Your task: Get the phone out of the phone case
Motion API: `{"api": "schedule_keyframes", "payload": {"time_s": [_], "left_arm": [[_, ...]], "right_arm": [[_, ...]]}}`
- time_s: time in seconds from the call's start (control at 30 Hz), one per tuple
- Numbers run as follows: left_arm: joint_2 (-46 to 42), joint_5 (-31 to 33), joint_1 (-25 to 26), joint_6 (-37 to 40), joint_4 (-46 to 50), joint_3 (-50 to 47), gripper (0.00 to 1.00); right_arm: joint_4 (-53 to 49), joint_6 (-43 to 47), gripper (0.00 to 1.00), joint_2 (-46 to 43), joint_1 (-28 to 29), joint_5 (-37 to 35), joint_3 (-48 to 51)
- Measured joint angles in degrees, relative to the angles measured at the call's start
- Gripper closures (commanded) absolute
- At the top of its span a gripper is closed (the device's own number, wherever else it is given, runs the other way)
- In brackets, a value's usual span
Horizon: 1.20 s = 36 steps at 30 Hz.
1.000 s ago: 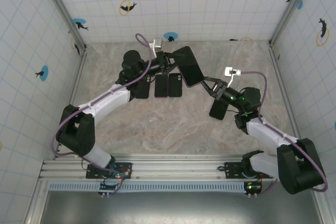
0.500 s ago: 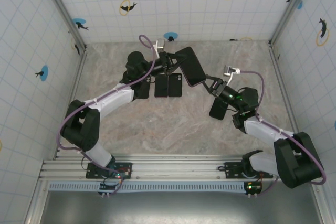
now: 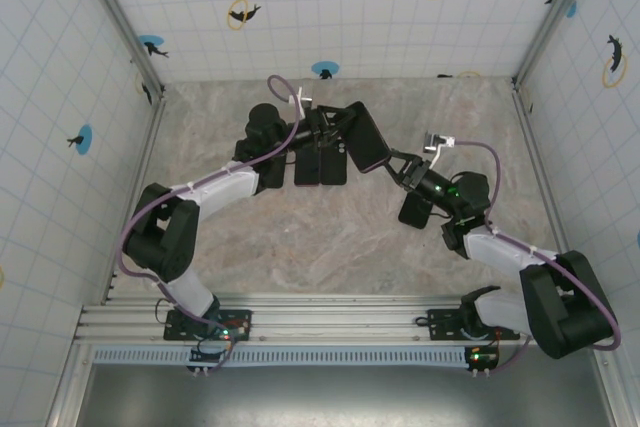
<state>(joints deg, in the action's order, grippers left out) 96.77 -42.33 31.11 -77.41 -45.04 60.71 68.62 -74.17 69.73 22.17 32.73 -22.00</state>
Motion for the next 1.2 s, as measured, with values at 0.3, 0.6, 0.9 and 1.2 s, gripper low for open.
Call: {"api": "schedule_keyframes", "payload": {"time_s": [0.3, 0.6, 0.9, 1.2], "left_arm": [[-0.57, 3.21, -0.04, 4.42, 8.20, -0.04, 0.38], [-6.86, 9.01, 0.79, 5.35, 14.58, -3.98, 0.37], [-12.55, 20.06, 10.58, -2.64, 13.07, -9.60, 0.38], [-12.20, 29.51, 18.03, -9.77, 6.64, -9.60, 0.41]], "right_arm": [[0.04, -0.22, 0.99, 0.76, 0.00, -3.28, 0.50], [0.61, 0.24, 0.99, 3.85, 0.00, -9.11, 0.57], [1.95, 2.25, 0.99, 6.34, 1.22, -16.81, 0.55], [2.49, 4.59, 0.99, 7.87, 3.58, -20.81, 0.55]]}}
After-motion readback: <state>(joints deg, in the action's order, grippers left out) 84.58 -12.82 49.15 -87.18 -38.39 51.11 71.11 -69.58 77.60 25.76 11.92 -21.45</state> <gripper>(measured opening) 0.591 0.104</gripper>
